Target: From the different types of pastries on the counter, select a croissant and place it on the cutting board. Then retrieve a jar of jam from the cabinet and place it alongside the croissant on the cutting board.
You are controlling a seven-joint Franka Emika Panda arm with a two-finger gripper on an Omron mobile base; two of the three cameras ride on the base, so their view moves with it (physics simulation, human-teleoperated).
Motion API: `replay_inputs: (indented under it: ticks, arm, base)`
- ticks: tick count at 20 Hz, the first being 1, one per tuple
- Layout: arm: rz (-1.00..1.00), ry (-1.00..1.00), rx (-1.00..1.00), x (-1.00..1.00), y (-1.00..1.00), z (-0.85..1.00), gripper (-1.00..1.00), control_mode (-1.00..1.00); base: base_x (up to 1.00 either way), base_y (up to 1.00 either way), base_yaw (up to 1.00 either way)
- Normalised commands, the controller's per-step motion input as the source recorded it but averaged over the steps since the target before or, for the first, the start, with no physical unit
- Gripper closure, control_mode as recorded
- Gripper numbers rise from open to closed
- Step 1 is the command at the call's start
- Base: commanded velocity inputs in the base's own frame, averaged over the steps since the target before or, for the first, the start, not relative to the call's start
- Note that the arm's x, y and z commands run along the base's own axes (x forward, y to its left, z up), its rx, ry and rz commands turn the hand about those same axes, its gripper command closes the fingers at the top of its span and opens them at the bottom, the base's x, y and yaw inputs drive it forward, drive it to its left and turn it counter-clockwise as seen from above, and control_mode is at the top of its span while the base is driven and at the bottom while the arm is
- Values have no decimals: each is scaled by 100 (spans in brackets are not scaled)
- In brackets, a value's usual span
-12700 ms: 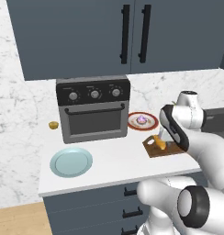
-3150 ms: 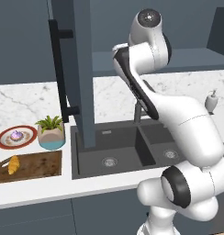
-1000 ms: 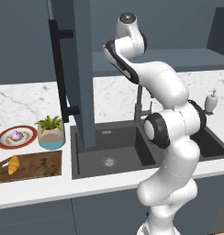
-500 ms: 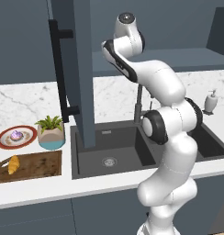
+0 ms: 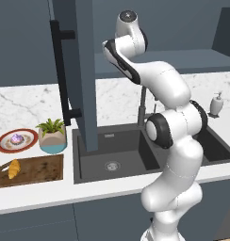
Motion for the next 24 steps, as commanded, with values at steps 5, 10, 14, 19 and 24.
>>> replay_inputs:
  ticks: [5, 10, 14, 19, 24]
  arm:
    - [0, -15, 3, -51, -16, 0, 100, -100]
    - [0, -21, 5, -100, 0, 0, 100, -100]
    - [0, -11, 4, -100, -17, 1, 100, -100]
    - [3, -4, 2, -100, -34, 16, 100, -100]
    - [14, 0, 0, -100, -31, 36, 100, -100]
  base:
    - [0, 0, 0]
    - [0, 0, 0]
    - [0, 0, 0]
    - [0, 0, 0]
    - [0, 0, 0]
